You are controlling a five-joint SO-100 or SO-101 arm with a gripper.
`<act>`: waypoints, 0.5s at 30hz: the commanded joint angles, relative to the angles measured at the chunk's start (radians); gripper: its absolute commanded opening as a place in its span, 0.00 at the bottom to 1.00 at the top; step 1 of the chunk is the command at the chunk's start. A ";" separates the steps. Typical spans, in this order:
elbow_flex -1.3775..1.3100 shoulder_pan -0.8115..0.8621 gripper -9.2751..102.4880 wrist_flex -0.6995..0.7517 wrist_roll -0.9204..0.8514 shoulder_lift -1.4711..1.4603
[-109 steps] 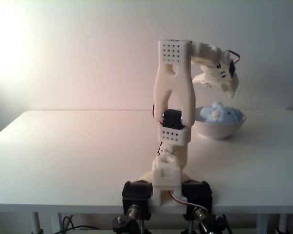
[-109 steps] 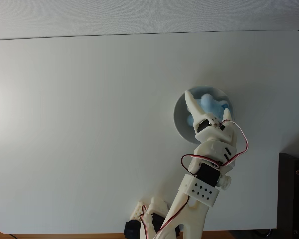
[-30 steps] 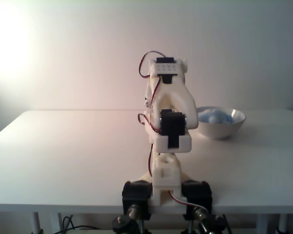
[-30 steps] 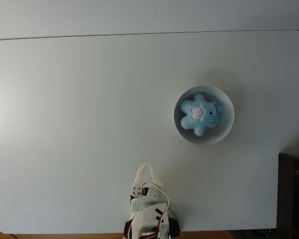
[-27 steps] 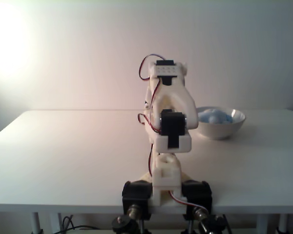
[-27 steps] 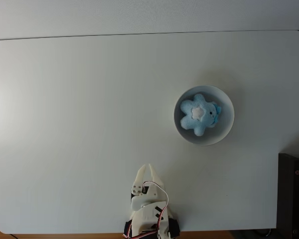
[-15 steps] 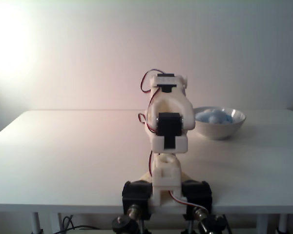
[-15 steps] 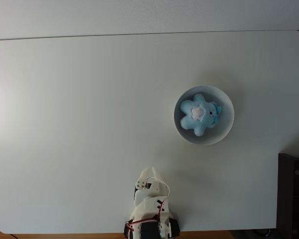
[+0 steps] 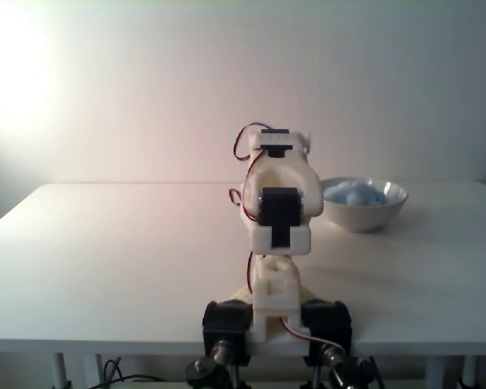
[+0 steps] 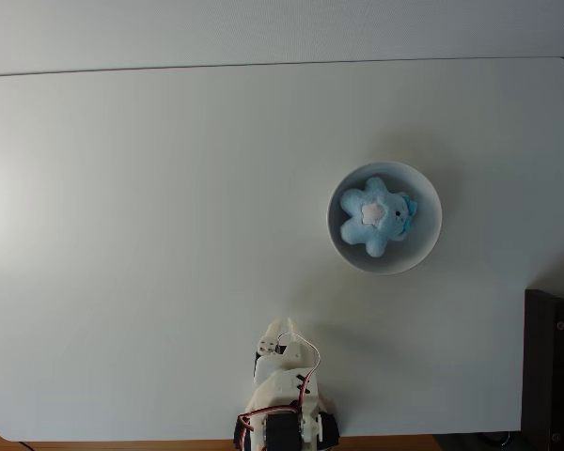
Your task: Grasp a skyblue doll and put it into the bowl.
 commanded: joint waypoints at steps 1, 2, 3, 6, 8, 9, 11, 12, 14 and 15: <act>0.002 -0.009 0.08 -0.009 0.006 0.299; 0.002 -0.009 0.08 -0.008 0.006 0.299; 0.003 -0.008 0.08 0.002 0.006 0.299; 0.005 -0.008 0.08 0.003 -0.006 0.299; 0.005 -0.008 0.08 0.003 -0.008 0.298; 0.006 -0.006 0.08 0.003 -0.008 0.298; 0.025 -0.005 0.08 0.003 0.000 0.298; 0.043 -0.005 0.08 0.000 0.005 0.298; 0.075 0.002 0.08 0.000 0.005 0.298; 0.075 0.002 0.08 -0.005 0.005 0.298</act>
